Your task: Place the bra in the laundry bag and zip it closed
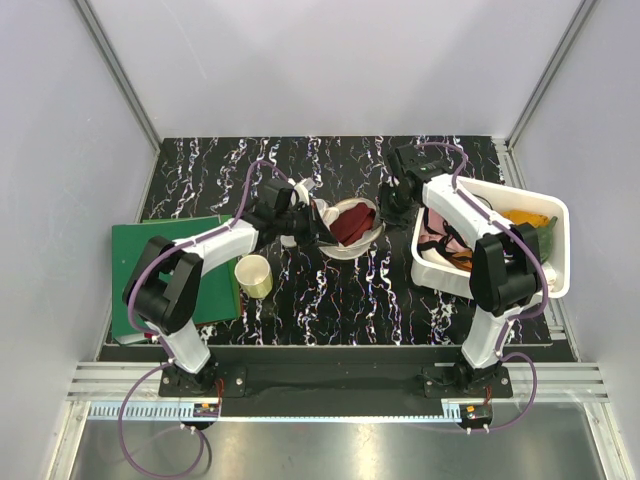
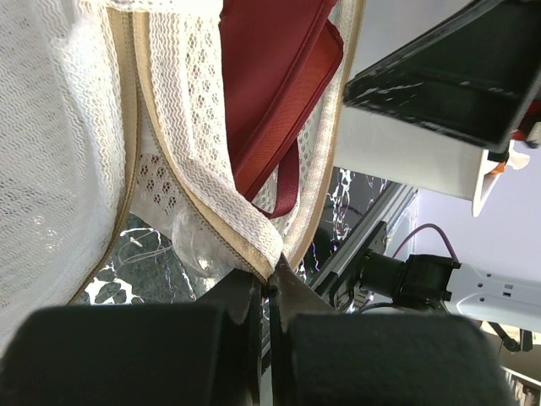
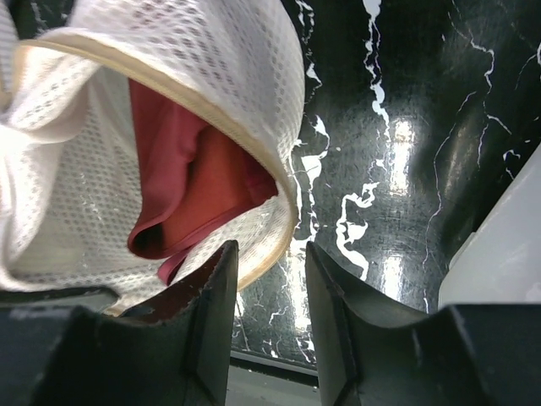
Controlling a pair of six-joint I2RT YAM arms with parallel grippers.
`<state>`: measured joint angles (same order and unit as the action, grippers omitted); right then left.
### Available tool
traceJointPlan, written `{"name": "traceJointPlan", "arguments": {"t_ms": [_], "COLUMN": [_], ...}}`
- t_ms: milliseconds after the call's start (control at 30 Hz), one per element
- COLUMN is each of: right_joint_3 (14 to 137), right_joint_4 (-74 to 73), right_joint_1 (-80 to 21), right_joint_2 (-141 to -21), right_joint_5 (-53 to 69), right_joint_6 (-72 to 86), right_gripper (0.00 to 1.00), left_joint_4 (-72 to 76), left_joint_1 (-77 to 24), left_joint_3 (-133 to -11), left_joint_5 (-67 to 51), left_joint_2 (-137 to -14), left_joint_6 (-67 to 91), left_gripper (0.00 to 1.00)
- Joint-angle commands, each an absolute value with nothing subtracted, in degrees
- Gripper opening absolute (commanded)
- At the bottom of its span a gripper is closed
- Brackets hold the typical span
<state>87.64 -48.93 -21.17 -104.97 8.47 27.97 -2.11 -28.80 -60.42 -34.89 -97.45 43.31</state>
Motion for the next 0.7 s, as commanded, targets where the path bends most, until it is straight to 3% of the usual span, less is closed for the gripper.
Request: {"name": "traceJointPlan", "arguments": {"t_ms": [0, 67, 133, 200, 233, 267, 367, 433, 533, 667], "right_joint_3": [85.8, 85.7, 85.2, 84.6, 84.5, 84.4, 83.8, 83.6, 83.4, 83.8], "right_joint_4": [-44.8, -44.0, -42.3, -41.0, -40.7, -40.7, -40.4, -40.4, -40.4, -40.4], "right_joint_1": [-21.3, -21.4, -21.3, -21.3, -21.3, -21.3, -21.3, -21.4, -21.3, -21.3], "right_joint_2": [-103.9, -104.9, -105.6, -105.7, -105.5, -105.2, -103.8, -103.0, -102.2, -101.7], "right_joint_5": [7.7, 7.8, 8.4, 8.8, 8.8, 8.8, 8.0, 7.8, 7.8, 8.2], "right_joint_6": [29.1, 28.7, 29.0, 29.4, 29.4, 29.6, 29.5, 29.2, 29.1, 29.4], "right_gripper": [0.43, 0.4, 0.29, 0.1, 0.05, 0.0, 0.0, 0.0, 0.0, 0.0], "left_joint_4": [-1.5, -1.6, -1.8, -3.2, -4.5, -6.5, -12.9, -13.3, -14.1, -15.6], "left_joint_1": [-28.9, -28.9, -28.9, -29.0, -29.3, -30.3, -33.2, -33.5, -33.8, -34.5], "left_joint_3": [-62.9, -62.8, -62.8, -63.2, -63.5, -64.2, -68.2, -71.2, -76.7, -84.3], "left_joint_5": [-34.5, -34.7, -34.7, -33.3, -31.8, -29.2, -18.4, -18.5, -20.1, -22.5], "left_joint_2": [-95.3, -95.2, -94.5, -92.8, -91.8, -90.7, -87.2, -88.1, -92.5, -100.4], "left_joint_6": [42.3, 42.0, 41.1, 39.9, 37.2, 35.4, 30.0, 30.1, 31.0, 32.3], "left_gripper": [0.0, 0.0, 0.0, 0.01, 0.05, 0.17, 0.37, 0.41, 0.38, 0.2]}}
